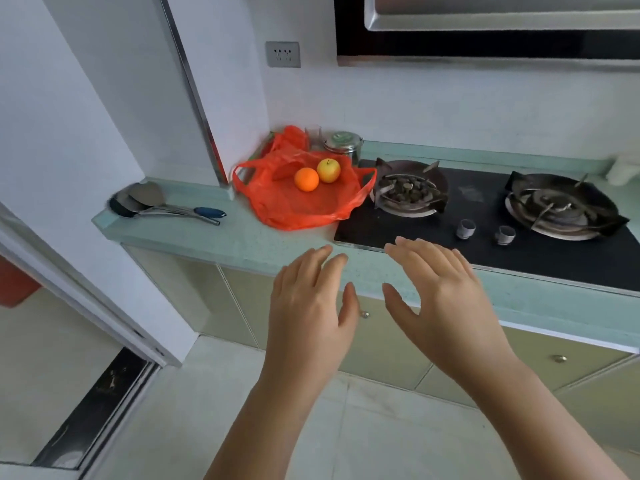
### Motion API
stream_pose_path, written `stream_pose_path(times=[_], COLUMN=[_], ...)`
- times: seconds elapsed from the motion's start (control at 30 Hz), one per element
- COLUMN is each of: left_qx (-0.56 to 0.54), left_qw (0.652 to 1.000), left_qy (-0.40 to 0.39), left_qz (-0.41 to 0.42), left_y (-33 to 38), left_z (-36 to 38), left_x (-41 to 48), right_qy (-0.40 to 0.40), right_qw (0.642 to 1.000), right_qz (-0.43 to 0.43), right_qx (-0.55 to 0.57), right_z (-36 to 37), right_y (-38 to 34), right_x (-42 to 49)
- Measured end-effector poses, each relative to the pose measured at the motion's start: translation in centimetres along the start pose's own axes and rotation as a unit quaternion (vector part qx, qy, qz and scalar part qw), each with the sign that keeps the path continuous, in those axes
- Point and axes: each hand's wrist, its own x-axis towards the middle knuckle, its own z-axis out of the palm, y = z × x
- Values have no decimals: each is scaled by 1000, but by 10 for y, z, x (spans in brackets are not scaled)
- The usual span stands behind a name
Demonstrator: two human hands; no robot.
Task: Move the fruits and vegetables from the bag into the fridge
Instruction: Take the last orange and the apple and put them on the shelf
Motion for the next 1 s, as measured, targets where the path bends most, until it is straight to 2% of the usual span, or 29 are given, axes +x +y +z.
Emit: stream_pose_path(times=[0.27,0.53,0.8,1.0], left_qx=[5,15,-10,-22], left_qw=[999,997,989,982], left_qy=[-47,-55,-76,-92], left_qz=[-26,-44,-130,-163], left_y=[-58,-111,-158,-210], left_z=[65,148,207,247], left_x=[50,150,211,247], right_qy=[-22,-56,-94,-141], right_qw=[1000,997,994,987], right_qz=[13,15,-8,30], right_qx=[17,41,62,69], right_z=[73,143,217,277], right_y=[40,118,159,177], right_x=[75,174,253,292])
